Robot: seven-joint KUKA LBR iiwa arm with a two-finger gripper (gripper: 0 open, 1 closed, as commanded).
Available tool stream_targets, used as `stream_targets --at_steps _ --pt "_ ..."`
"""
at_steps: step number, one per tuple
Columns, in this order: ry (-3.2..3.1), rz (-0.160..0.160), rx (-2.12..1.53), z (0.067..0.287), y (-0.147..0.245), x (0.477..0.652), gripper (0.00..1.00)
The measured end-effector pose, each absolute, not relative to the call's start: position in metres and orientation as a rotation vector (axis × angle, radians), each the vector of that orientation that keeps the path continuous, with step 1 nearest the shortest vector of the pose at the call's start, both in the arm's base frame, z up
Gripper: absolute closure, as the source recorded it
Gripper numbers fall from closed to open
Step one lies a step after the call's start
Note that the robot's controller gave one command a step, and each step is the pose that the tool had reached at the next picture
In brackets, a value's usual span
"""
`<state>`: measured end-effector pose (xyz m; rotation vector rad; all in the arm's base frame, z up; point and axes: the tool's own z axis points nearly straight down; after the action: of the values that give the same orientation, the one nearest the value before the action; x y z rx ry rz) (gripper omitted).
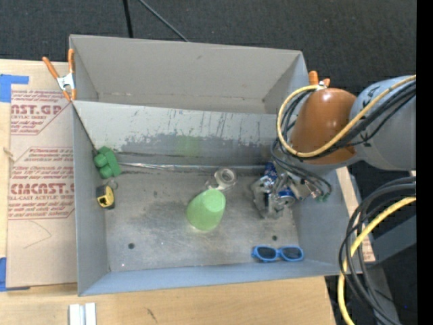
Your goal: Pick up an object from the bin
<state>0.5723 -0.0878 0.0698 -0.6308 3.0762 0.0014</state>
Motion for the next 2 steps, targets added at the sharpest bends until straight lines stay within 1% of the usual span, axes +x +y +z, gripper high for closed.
stream_targets --at_steps 1,2 --pt "3.076 0.002 -0.631 0.070 -0.088 0.572 0.00" --pt "3.086 -0.006 -0.553 0.157 -0.123 0.532 0.00"
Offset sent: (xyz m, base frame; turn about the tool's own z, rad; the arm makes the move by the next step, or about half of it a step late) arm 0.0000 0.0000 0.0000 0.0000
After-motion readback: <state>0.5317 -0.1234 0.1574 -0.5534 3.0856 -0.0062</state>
